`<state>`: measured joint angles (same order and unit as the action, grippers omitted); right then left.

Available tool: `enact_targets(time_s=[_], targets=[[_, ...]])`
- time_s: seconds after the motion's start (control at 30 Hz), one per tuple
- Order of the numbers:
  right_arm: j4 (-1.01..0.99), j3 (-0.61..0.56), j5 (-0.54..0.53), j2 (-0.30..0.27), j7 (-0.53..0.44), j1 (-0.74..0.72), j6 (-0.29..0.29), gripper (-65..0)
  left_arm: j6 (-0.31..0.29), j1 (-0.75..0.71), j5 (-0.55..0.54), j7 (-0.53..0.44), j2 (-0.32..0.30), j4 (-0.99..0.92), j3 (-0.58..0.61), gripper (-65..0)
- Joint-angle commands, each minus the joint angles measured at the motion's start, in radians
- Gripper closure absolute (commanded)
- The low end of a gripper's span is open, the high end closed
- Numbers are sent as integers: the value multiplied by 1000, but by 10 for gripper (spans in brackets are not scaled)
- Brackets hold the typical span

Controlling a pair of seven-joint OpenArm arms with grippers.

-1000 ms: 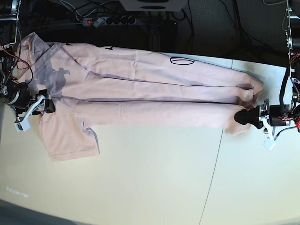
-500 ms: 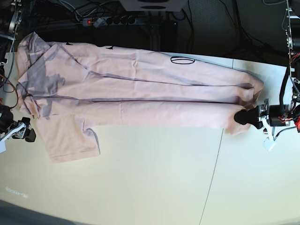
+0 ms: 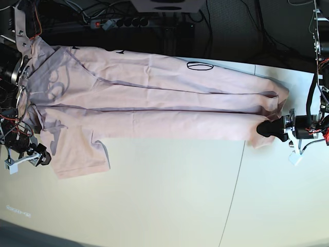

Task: Fold the T-shirt properly
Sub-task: 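Regrasp the sleeve with the right gripper and fold it inward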

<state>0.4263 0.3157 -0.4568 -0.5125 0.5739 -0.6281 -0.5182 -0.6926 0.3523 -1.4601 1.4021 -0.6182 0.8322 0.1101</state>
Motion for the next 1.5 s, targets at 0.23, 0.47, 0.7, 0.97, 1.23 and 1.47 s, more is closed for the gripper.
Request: enact_targets(time_s=[0.23, 0.47, 0.7, 0.97, 1.23, 1.47], targets=[[0, -25, 62, 111, 40, -12, -72, -395, -6, 27, -23, -6, -22, 13, -6, 0], [7, -125, 84, 166, 41, -11, -72, -394, -6, 31, -23, -6, -22, 13, -6, 0], [11, -170, 150, 161, 38, -11, -70, -84, -6, 31, -23, -6, -22, 13, -6, 0], [56, -170, 222, 160, -2, -11, -73, 0, -6, 36, -23, -6, -22, 13, -6, 0], [311, -170, -27, 112, 154, 60, -89, 0, -6, 31, -23, -6, -31, 88, -6, 0], [646, -170, -183, 25, 236, 257, -89, 0, -6, -46, -23, -6, -39, 219, -6, 0]])
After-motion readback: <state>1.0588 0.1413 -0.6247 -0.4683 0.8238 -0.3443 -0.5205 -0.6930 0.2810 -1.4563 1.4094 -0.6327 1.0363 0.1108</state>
